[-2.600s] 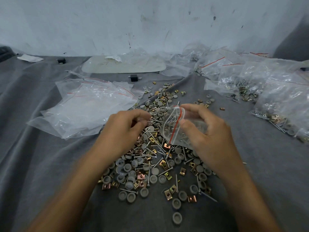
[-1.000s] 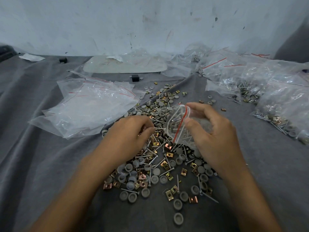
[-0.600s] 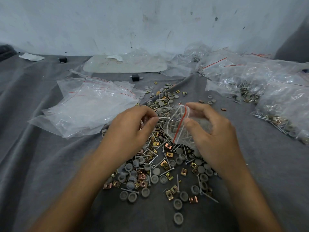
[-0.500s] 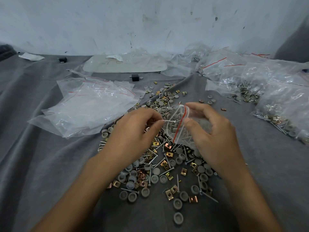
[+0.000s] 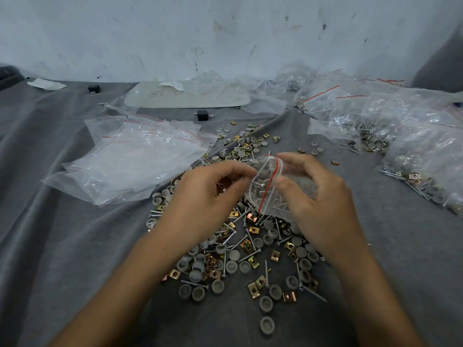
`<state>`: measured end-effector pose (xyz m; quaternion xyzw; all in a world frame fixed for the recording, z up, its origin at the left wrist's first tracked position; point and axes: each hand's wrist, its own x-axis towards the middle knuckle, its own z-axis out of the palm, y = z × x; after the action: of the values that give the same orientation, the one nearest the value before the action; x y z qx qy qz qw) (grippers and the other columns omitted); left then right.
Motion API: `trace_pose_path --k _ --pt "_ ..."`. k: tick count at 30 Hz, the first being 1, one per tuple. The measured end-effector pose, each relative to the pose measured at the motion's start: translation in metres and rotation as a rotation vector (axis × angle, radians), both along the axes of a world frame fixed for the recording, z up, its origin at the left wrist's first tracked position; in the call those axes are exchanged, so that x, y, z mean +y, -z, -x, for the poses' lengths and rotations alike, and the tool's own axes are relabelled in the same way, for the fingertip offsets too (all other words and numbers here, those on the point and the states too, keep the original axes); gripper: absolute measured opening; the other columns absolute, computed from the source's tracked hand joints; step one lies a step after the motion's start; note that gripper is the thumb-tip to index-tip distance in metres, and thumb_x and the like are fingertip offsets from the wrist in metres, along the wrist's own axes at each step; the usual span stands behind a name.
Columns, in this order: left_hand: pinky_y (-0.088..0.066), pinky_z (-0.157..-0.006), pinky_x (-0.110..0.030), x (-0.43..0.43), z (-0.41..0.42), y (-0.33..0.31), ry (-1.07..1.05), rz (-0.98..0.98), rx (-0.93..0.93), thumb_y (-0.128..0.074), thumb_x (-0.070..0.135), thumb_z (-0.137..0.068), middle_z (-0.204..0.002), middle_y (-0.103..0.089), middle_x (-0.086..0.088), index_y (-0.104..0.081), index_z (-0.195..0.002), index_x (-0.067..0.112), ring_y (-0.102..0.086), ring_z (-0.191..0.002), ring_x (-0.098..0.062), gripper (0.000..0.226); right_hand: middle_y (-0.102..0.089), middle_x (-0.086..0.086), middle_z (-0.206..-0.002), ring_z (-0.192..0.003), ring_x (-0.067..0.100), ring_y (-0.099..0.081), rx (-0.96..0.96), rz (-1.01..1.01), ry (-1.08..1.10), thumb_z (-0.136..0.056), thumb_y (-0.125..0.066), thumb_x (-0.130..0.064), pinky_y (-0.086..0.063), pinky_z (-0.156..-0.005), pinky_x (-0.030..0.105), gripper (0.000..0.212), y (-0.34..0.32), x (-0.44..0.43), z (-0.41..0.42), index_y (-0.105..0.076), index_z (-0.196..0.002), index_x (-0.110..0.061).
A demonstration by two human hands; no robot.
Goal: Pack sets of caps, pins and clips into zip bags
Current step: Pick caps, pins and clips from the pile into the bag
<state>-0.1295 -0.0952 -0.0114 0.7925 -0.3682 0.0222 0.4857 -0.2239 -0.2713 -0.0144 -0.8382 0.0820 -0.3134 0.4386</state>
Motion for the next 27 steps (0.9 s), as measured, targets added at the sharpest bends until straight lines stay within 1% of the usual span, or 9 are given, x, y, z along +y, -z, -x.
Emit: trace_pose_path --k 3,5,10,13,15,19,22,24,27 --pt "-0.046 -0.067 -0.019 -0.002 0.002 0.002 0.020 0.003 0.021 -0.070 0.026 -0.095 -0.088 -0.070 0.021 -0.073 -0.104 0.037 -0.064 -0.076 0.000 0.014 -0.069 -0.026 -0.108 -0.107 -0.009 -0.062 0.010 -0.002 -0.001 -0.094 -0.068 -0.028 -0.053 -0.092 0.026 0.029 -0.002 0.001 0.000 -0.069 -0.122 -0.033" --pt "-0.047 -0.069 -0.021 -0.002 0.002 0.002 0.021 0.005 0.030 -0.070 0.027 -0.094 -0.090 -0.071 0.020 -0.073 -0.105 0.035 -0.065 -0.080 -0.001 0.014 -0.069 -0.026 -0.109 -0.107 -0.009 -0.062 0.015 0.003 -0.002 -0.093 -0.068 -0.027 -0.053 -0.093 0.025 0.030 -0.003 0.002 0.001 -0.069 -0.123 -0.032" --pt "-0.046 -0.070 -0.023 -0.002 0.000 0.003 0.050 0.019 0.055 -0.068 0.030 -0.096 -0.094 -0.072 0.022 -0.071 -0.109 0.038 -0.065 -0.084 0.004 0.016 -0.070 -0.024 -0.109 -0.108 -0.008 -0.062 0.010 -0.004 -0.011 -0.094 -0.068 -0.025 -0.052 -0.093 0.023 0.028 -0.003 0.002 0.000 -0.069 -0.121 -0.032" --pt "-0.043 -0.066 -0.022 -0.001 -0.002 0.004 0.040 0.042 0.056 -0.063 0.032 -0.099 -0.098 -0.072 0.023 -0.070 -0.112 0.041 -0.062 -0.078 0.007 0.017 -0.070 -0.024 -0.107 -0.108 -0.006 -0.063 -0.012 -0.027 -0.015 -0.095 -0.068 -0.026 -0.053 -0.092 0.026 0.026 -0.001 0.001 0.000 -0.069 -0.119 -0.036" --pt "-0.044 -0.066 -0.024 0.000 -0.005 0.005 0.004 0.045 0.039 -0.060 0.033 -0.100 -0.099 -0.071 0.024 -0.069 -0.112 0.041 -0.062 -0.080 0.006 0.017 -0.071 -0.023 -0.107 -0.107 -0.003 -0.065 -0.030 -0.063 -0.020 -0.094 -0.066 -0.028 -0.055 -0.092 0.029 0.025 -0.001 -0.001 0.000 -0.070 -0.119 -0.034" --pt "-0.046 -0.068 -0.026 0.002 -0.010 0.010 -0.064 0.004 0.055 -0.057 0.036 -0.102 -0.098 -0.069 0.023 -0.067 -0.114 0.041 -0.063 -0.088 0.002 0.017 -0.074 -0.016 -0.108 -0.102 0.006 -0.071 -0.079 -0.212 -0.071 -0.091 -0.064 -0.032 -0.060 -0.084 0.033 0.026 -0.002 -0.008 0.000 -0.072 -0.115 -0.033" --pt "-0.045 -0.066 -0.024 0.003 -0.012 0.013 -0.088 -0.080 0.053 -0.057 0.035 -0.101 -0.090 -0.066 0.021 -0.066 -0.115 0.039 -0.062 -0.082 0.002 0.017 -0.075 -0.009 -0.106 -0.097 0.013 -0.074 -0.147 -0.378 -0.104 -0.089 -0.066 -0.035 -0.062 -0.074 0.032 0.024 -0.007 -0.018 0.003 -0.074 -0.111 -0.036" --pt "-0.042 -0.064 -0.023 0.003 -0.011 0.014 -0.100 -0.212 -0.026 -0.057 0.033 -0.101 -0.084 -0.064 0.020 -0.067 -0.113 0.036 -0.059 -0.078 0.001 0.015 -0.076 -0.003 -0.108 -0.097 0.017 -0.074 -0.213 -0.510 -0.094 -0.093 -0.065 -0.028 -0.061 -0.072 0.031 0.021 -0.010 -0.025 0.005 -0.075 -0.111 -0.032" --pt "-0.043 -0.069 -0.026 0.002 -0.010 0.016 -0.080 -0.412 -0.141 -0.059 0.036 -0.100 -0.090 -0.063 0.020 -0.068 -0.108 0.034 -0.054 -0.082 0.000 0.012 -0.077 -0.001 -0.102 -0.096 0.013 -0.073 -0.335 -0.665 -0.089 -0.097 -0.064 -0.019 -0.059 -0.078 0.026 0.016 -0.015 -0.029 0.006 -0.075 -0.107 -0.024"
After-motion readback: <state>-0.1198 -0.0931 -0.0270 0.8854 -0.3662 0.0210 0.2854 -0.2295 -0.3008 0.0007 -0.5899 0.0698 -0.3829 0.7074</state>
